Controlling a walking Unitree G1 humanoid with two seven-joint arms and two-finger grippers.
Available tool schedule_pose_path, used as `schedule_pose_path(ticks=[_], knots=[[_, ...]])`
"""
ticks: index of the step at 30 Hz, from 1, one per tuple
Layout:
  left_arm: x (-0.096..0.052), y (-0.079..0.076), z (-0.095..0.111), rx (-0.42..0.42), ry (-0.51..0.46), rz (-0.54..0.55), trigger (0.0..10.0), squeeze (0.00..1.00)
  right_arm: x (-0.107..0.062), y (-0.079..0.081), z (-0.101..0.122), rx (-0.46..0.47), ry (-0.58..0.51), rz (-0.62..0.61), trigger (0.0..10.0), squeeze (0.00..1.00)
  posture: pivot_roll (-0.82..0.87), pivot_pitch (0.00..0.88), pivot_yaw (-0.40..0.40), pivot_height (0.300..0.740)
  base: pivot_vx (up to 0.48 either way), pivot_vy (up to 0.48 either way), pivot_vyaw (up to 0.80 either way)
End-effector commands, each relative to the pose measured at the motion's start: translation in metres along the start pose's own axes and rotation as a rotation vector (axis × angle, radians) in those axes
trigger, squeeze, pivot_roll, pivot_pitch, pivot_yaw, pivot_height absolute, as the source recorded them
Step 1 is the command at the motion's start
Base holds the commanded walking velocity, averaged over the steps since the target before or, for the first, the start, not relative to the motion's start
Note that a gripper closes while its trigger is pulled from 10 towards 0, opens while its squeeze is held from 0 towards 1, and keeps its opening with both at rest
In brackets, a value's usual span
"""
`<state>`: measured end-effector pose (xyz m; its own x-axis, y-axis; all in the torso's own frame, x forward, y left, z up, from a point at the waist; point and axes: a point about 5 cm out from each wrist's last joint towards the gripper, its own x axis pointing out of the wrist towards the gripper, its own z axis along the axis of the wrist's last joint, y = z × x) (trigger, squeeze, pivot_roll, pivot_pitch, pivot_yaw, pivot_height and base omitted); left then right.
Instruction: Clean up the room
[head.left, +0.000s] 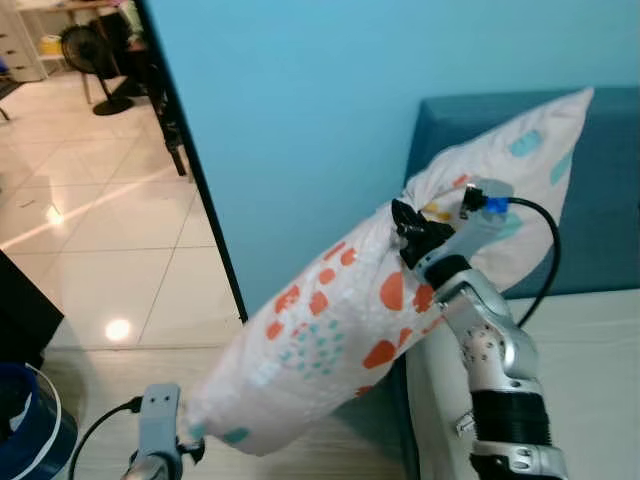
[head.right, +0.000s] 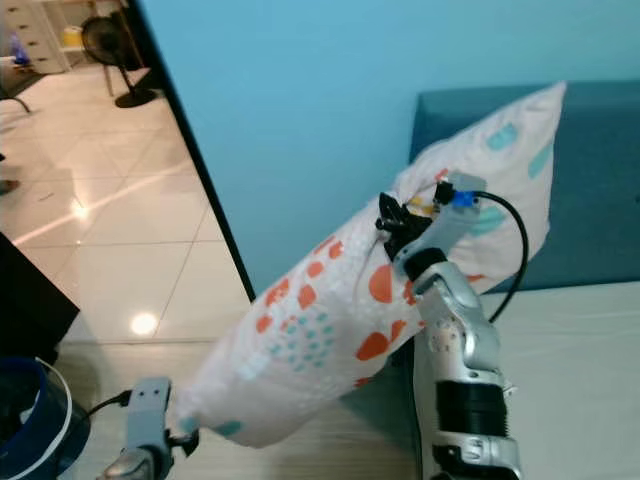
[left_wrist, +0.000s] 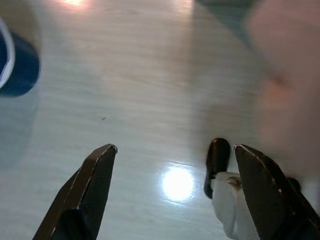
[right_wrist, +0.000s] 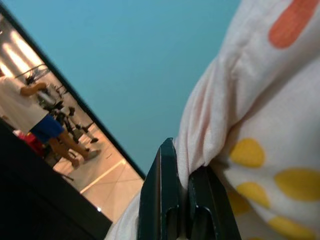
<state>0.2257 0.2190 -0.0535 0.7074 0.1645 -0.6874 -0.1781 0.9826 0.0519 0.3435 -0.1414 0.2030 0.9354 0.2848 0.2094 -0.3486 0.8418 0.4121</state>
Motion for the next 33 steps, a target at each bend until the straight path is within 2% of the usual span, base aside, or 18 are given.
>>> schedule_pose_path(ticks=[1,3,16,29,33], knots=[[-0.001,-0.001,-0.007,0.000,0.020,-0.006,10.0,0.00,0.002,-0.001,0.015,-0.032,-0.077,-0.015,10.0,0.00,-0.07,0.059,0.043,0.740,0.000,-0.465,0.00],[-0.001,-0.001,-0.006,-0.020,0.012,0.007,10.0,0.00,0.001,-0.007,0.018,-0.035,-0.092,-0.060,10.0,0.00,-0.07,0.059,0.043,0.740,0.000,0.000,0.00],[-0.001,0.002,-0.003,-0.011,-0.007,0.006,10.0,0.00,-0.003,-0.032,0.024,-0.065,-0.118,-0.253,10.0,0.00,-0.07,0.061,0.037,0.740,0.000,0.000,0.00],[-0.001,0.004,-0.001,0.002,-0.013,0.002,10.0,0.00,-0.009,-0.044,0.028,-0.051,-0.151,-0.338,10.0,0.00,-0.07,0.063,0.038,0.740,0.371,0.000,0.00],[0.000,0.002,0.001,0.021,-0.019,-0.015,10.0,0.00,-0.008,-0.046,0.031,-0.008,-0.181,-0.360,10.0,0.00,-0.07,0.059,0.040,0.740,0.480,0.000,0.00]])
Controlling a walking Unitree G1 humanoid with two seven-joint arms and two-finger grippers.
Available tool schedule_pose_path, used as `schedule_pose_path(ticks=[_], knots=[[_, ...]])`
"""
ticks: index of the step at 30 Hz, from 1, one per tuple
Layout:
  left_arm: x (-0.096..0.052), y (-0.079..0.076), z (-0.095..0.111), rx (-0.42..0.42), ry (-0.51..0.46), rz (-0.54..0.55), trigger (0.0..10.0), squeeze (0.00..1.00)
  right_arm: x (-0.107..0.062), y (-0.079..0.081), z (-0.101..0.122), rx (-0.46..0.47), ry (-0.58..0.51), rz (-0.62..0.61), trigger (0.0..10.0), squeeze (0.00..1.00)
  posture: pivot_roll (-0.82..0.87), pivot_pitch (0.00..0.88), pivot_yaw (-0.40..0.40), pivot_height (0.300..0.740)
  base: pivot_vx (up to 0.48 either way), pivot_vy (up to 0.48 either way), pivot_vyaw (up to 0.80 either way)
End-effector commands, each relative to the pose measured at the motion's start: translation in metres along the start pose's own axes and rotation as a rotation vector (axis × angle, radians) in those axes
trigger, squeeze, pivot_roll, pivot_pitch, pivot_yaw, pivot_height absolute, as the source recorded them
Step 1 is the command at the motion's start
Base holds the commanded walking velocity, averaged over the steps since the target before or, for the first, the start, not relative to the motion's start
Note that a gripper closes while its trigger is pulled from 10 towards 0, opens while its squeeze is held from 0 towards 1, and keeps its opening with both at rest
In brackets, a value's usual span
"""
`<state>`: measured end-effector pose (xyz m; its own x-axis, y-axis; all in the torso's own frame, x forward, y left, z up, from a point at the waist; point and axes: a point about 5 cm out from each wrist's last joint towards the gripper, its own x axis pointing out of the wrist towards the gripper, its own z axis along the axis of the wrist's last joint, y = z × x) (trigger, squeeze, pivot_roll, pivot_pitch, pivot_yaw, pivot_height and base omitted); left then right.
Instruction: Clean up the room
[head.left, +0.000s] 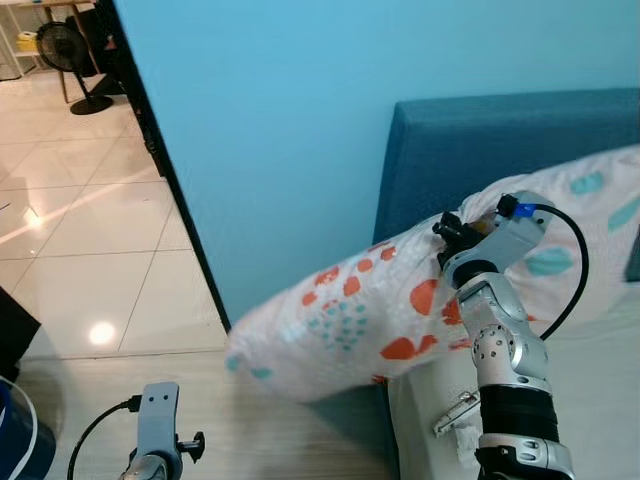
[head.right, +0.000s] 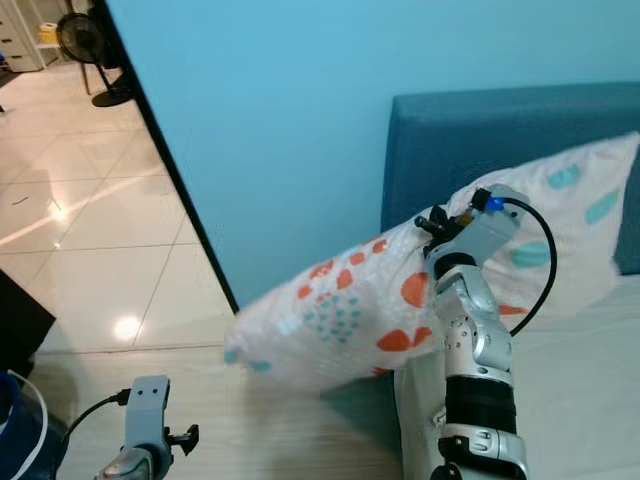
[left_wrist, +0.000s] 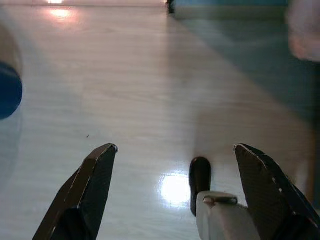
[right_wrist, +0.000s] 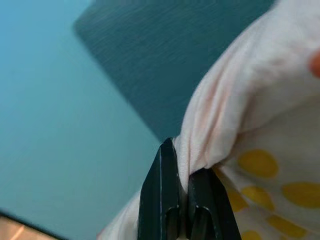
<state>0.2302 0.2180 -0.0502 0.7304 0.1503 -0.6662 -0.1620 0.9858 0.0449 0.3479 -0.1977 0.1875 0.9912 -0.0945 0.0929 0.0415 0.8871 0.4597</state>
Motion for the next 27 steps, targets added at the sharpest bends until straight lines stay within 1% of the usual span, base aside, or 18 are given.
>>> schedule_pose_path(ticks=[1,21,24,26,27], knots=[[-0.001,0.003,-0.004,0.015,0.011,0.002,10.0,0.00,0.004,0.011,0.019,0.031,-0.111,0.036,10.0,0.00,-0.07,0.059,0.040,0.740,0.480,0.000,0.00],[-0.002,0.004,-0.006,0.032,0.016,-0.003,10.0,0.00,0.004,0.005,0.024,0.060,-0.128,0.026,10.0,0.00,-0.07,0.058,0.046,0.740,0.480,0.000,0.00],[-0.002,0.004,-0.006,0.031,0.017,-0.001,10.0,0.00,0.004,0.004,0.024,0.063,-0.129,0.026,10.0,0.00,-0.07,0.060,0.046,0.740,0.398,0.000,0.00],[-0.002,0.003,-0.007,0.020,0.017,0.000,10.0,0.00,0.003,0.002,0.026,0.062,-0.132,0.024,10.0,0.00,-0.07,0.061,0.046,0.740,0.000,0.000,0.00],[-0.002,0.003,-0.008,0.015,0.023,-0.001,10.0,0.00,0.003,-0.001,0.028,0.060,-0.140,0.016,10.0,0.00,-0.07,0.063,0.046,0.740,0.000,0.000,0.00]])
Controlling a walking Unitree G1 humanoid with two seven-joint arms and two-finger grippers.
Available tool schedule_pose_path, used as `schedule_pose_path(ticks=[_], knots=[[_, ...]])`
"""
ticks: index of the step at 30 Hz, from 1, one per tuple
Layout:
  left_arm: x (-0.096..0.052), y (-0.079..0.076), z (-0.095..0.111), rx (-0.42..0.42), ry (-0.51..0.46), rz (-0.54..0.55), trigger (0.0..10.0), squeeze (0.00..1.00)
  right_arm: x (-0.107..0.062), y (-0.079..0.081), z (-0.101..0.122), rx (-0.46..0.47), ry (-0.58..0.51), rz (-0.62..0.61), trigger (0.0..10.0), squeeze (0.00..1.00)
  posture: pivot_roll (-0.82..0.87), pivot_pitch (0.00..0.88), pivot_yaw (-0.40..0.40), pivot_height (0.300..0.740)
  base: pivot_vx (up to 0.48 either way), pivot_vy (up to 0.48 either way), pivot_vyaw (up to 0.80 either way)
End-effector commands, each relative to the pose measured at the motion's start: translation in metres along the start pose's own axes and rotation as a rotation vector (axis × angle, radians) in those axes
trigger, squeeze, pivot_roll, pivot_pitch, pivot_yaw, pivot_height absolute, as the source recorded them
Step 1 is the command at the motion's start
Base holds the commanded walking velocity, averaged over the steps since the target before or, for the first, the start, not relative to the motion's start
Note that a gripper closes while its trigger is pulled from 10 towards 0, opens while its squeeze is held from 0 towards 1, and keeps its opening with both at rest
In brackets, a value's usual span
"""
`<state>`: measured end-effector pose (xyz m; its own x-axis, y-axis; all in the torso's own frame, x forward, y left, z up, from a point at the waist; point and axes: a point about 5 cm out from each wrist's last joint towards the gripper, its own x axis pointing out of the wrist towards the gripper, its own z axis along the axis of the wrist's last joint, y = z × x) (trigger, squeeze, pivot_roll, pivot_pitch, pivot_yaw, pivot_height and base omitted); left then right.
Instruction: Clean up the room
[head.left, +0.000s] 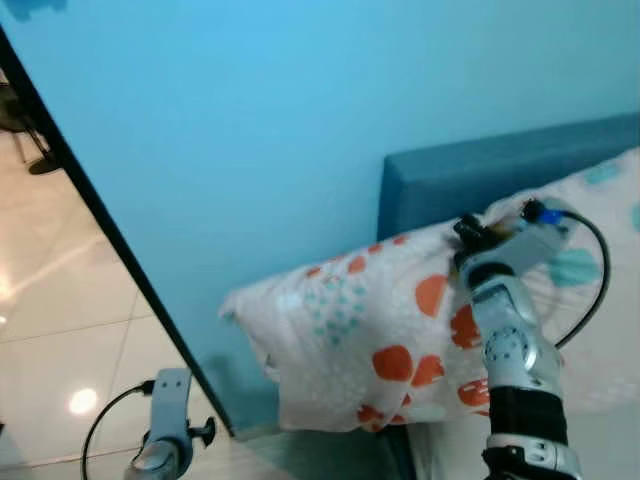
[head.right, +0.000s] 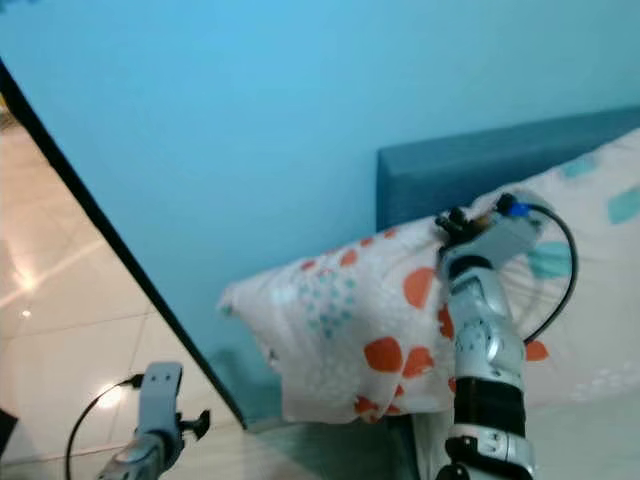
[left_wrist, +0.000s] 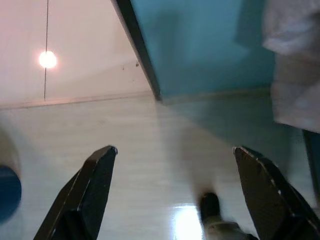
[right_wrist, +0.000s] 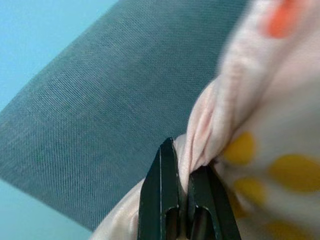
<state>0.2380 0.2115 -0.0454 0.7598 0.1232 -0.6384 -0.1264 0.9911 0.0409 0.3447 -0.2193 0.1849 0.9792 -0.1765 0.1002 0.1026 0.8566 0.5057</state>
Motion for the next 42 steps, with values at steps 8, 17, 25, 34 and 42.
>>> schedule_pose_path(ticks=[8,17,25,34,42], knots=[[-0.006,0.006,-0.021,-0.008,0.080,-0.008,10.0,0.00,0.007,0.000,0.037,-0.022,-0.124,0.023,10.0,0.00,-0.07,0.064,0.045,0.740,0.000,-0.316,0.00],[-0.006,0.005,-0.023,-0.012,0.084,-0.005,10.0,0.00,0.009,-0.022,0.056,-0.057,-0.164,-0.047,10.0,0.00,-0.07,0.068,0.043,0.740,0.000,-0.442,0.00],[-0.007,0.009,-0.024,-0.016,0.080,0.016,10.0,0.00,0.010,-0.031,0.064,-0.047,-0.186,-0.067,10.0,0.00,-0.06,0.075,0.041,0.740,0.000,-0.050,0.00],[-0.008,0.012,-0.027,-0.005,0.086,0.016,10.0,0.00,0.012,-0.036,0.065,-0.049,-0.189,-0.075,10.0,0.00,-0.06,0.082,0.042,0.740,0.000,0.000,0.00],[-0.008,0.011,-0.026,-0.011,0.079,0.021,10.0,0.00,0.014,-0.042,0.067,-0.008,-0.202,-0.066,10.0,0.00,-0.06,0.090,0.042,0.740,0.000,-0.444,0.00]])
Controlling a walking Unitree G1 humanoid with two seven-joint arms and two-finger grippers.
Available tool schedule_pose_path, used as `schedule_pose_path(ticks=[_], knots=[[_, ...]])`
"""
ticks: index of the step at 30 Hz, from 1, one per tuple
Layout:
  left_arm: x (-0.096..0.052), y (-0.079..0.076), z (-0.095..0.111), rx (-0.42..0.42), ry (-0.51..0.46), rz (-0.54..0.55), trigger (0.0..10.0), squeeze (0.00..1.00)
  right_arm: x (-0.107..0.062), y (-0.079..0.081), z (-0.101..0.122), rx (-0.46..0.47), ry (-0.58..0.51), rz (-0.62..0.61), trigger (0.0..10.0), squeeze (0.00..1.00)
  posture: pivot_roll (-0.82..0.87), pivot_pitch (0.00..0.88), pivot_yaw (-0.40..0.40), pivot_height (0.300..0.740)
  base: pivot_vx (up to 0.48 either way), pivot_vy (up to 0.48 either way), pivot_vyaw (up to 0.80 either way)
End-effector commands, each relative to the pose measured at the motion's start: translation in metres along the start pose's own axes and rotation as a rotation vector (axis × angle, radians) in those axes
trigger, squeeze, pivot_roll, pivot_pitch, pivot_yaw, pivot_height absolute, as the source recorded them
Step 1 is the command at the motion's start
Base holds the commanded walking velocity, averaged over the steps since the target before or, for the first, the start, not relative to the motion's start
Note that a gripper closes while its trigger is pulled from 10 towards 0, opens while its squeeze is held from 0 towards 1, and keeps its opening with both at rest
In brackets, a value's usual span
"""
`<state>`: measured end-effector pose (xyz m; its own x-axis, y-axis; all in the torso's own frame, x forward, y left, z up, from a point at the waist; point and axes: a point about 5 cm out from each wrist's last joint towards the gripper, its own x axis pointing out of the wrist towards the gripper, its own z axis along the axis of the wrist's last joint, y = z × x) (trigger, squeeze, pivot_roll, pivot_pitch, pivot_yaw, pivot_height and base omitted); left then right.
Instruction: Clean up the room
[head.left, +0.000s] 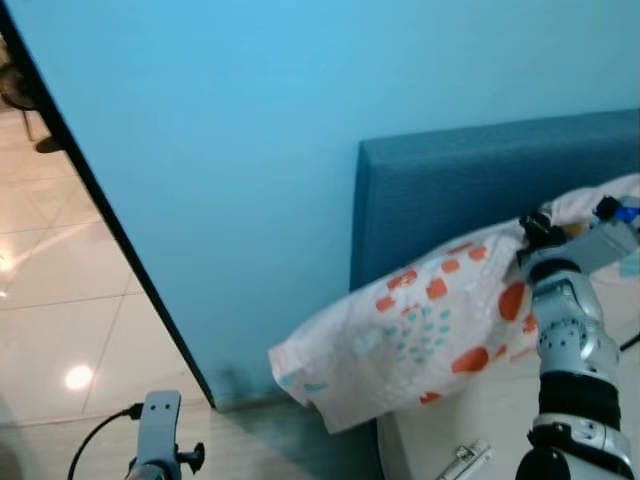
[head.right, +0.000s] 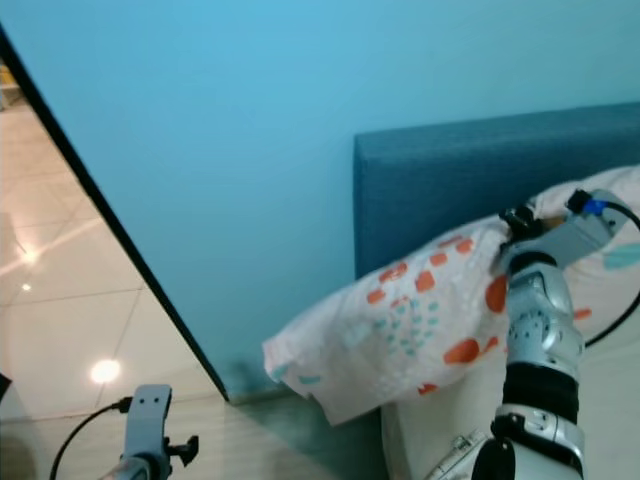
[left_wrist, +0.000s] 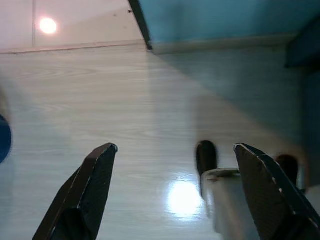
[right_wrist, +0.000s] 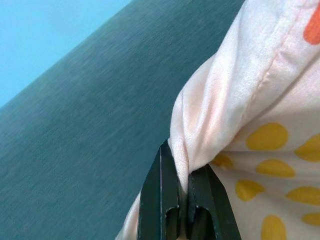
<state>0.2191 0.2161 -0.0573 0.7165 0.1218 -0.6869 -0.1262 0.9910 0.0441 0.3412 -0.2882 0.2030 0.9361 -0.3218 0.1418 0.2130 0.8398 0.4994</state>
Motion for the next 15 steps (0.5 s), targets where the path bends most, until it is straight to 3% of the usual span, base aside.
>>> schedule_pose_path(ticks=[1,3,5,9,15], knots=[[-0.002,0.005,-0.005,-0.008,0.013,0.022,10.0,0.00,0.007,0.006,0.018,0.077,-0.096,0.065,10.0,0.00,-0.06,0.095,0.043,0.740,0.000,0.000,0.00],[-0.002,0.005,-0.005,0.005,0.011,0.025,10.0,0.00,0.013,0.002,0.020,0.168,-0.108,0.095,10.0,0.00,-0.06,0.098,0.043,0.740,0.000,0.000,0.00],[-0.002,0.005,-0.005,0.005,0.011,0.025,10.0,0.00,0.013,0.002,0.020,0.168,-0.108,0.095,10.0,0.00,-0.06,0.098,0.043,0.740,0.000,0.000,0.00],[-0.004,0.010,-0.010,0.028,0.013,0.029,10.0,0.00,0.031,-0.013,0.045,0.284,-0.163,0.128,10.0,0.00,-0.03,0.121,0.047,0.740,0.000,0.000,0.00],[-0.008,0.019,-0.018,0.042,0.020,0.043,10.0,0.00,0.039,-0.023,0.070,0.276,-0.215,0.105,10.0,0.00,0.00,0.142,0.042,0.740,0.000,0.000,0.00]])
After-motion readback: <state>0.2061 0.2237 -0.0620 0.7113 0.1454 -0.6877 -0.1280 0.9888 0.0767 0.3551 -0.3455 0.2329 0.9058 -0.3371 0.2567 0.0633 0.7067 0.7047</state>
